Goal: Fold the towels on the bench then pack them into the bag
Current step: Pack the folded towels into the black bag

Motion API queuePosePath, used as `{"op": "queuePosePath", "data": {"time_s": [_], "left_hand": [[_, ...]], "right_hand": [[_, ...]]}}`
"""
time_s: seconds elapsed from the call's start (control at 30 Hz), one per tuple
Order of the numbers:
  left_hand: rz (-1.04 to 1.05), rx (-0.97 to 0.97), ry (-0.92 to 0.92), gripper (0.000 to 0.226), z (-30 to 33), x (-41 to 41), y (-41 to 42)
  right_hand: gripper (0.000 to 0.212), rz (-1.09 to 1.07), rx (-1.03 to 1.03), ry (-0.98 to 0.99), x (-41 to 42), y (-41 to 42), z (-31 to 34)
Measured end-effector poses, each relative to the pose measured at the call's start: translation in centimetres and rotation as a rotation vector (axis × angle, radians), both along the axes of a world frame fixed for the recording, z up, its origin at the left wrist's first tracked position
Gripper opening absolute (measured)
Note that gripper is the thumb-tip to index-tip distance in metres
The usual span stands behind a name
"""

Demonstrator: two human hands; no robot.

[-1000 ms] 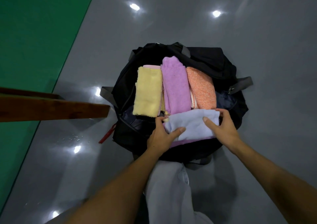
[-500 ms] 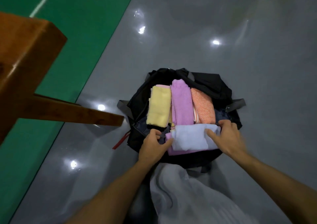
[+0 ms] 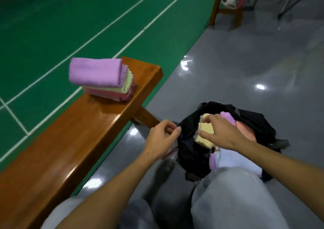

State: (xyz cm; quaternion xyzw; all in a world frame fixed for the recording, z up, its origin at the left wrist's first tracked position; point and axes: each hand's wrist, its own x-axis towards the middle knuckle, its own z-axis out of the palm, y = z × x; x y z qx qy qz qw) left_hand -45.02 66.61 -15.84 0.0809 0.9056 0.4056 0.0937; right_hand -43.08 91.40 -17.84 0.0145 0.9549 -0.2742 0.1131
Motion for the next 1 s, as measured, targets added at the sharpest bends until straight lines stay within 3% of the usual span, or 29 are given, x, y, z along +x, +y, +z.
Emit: {"op": "queuePosePath", "data": {"time_s": [0.2,0.37,0.47,0.57,0.7,0.87,0.93,1.0], "left_hand": [[0.130,0.073,0.283,0.014,9.6,-0.3,-8.3],[0.356,0.054,0.480,0.014,13.7,-4.5,-15.4],[0.530,0.017,0.556,0.027,14.3,-7.9,-18.4],[0.587,-0.139,0.628,0.052,13.3,-11.2,-20.7],[0.505,0.005,0.467,0.074,11.3,-15.4,-21.9],[0.442,0.289,0.244,0.077,9.0,-17.5,-22.6],[0.402,0.360,0.223,0.062,9.2,-17.5,-22.4],[0.302,0.412,0.173,0.030,10.1,-17.1,-21.3]], "right_hand": [[0.058,0.106,-0.141,0.169,-3.7,-9.5,8.7],[0.085,0.082,-0.437,0.257,-7.7,-17.8,12.5],[0.096,-0.011,-0.521,0.308,-11.4,-21.5,13.3],[0.092,-0.117,-0.567,0.284,-14.9,-24.0,13.3],[0.084,-0.110,-0.504,0.264,-17.7,-25.6,12.0],[0.089,-0.117,-0.481,0.222,-19.8,-26.0,10.2],[0.091,-0.076,-0.468,0.214,-19.8,-25.4,10.1],[0.089,-0.048,-0.492,0.191,-19.3,-24.7,10.1]]}}
